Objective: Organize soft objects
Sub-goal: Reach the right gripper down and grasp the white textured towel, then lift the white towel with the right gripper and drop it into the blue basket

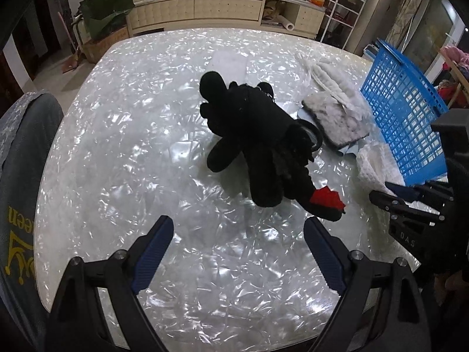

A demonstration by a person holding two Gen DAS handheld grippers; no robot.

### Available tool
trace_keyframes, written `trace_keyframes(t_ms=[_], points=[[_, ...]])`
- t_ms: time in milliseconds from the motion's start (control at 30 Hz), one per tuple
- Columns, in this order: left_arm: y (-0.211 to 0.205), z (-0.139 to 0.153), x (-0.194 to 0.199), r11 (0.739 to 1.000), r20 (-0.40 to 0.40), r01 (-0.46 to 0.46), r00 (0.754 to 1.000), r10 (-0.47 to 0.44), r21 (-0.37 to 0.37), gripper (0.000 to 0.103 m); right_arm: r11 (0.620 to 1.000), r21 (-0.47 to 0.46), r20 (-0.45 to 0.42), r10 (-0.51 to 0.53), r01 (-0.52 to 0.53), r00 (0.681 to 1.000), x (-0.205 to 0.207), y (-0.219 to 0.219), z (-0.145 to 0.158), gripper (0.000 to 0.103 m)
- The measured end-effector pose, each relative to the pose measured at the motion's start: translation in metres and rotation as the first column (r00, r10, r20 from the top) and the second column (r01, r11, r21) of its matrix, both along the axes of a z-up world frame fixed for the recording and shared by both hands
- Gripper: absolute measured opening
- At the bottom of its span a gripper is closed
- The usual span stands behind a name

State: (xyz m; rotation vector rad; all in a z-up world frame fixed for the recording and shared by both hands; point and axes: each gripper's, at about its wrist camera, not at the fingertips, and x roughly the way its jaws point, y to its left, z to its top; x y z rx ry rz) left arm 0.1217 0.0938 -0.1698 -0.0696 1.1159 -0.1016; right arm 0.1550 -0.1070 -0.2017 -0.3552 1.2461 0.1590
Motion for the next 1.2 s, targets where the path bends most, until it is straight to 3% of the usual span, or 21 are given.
trace_keyframes(t_ms=[333,633,833,1067,1200], points=[[0.000,0.026,-0.004,0.998,0.024,-0.036,0.999,0.037,-0.048,0.089,0.994,0.111,-0.002,-0.009,0.009,1.000,-0.004,-0.022,0.032,0.012],[-0.009,0.056,-0.008,0.998,0.069,-0.045,0.997,0.047,-0.031,0.089,0.981,0.193,0.042,0.006,-0.014,0.999,-0.016,-0.027,0.079,0.012],[-0.005,0.069,0.000,0.997,0.073,-0.073,0.994,0.075,-0.031,0.089,0.969,0.246,0.085,-0.007,-0.014,0.996,-0.026,-0.022,0.122,0.012],[-0.005,0.076,0.013,0.997,0.085,-0.074,0.994,0.076,-0.020,0.089,0.940,0.341,0.158,-0.049,-0.008,0.986,-0.007,-0.056,0.192,0.012],[-0.004,0.074,0.020,0.997,0.077,-0.081,0.994,0.082,-0.017,0.089,0.939,0.345,0.216,-0.081,0.001,0.973,0.000,-0.076,0.220,0.012]])
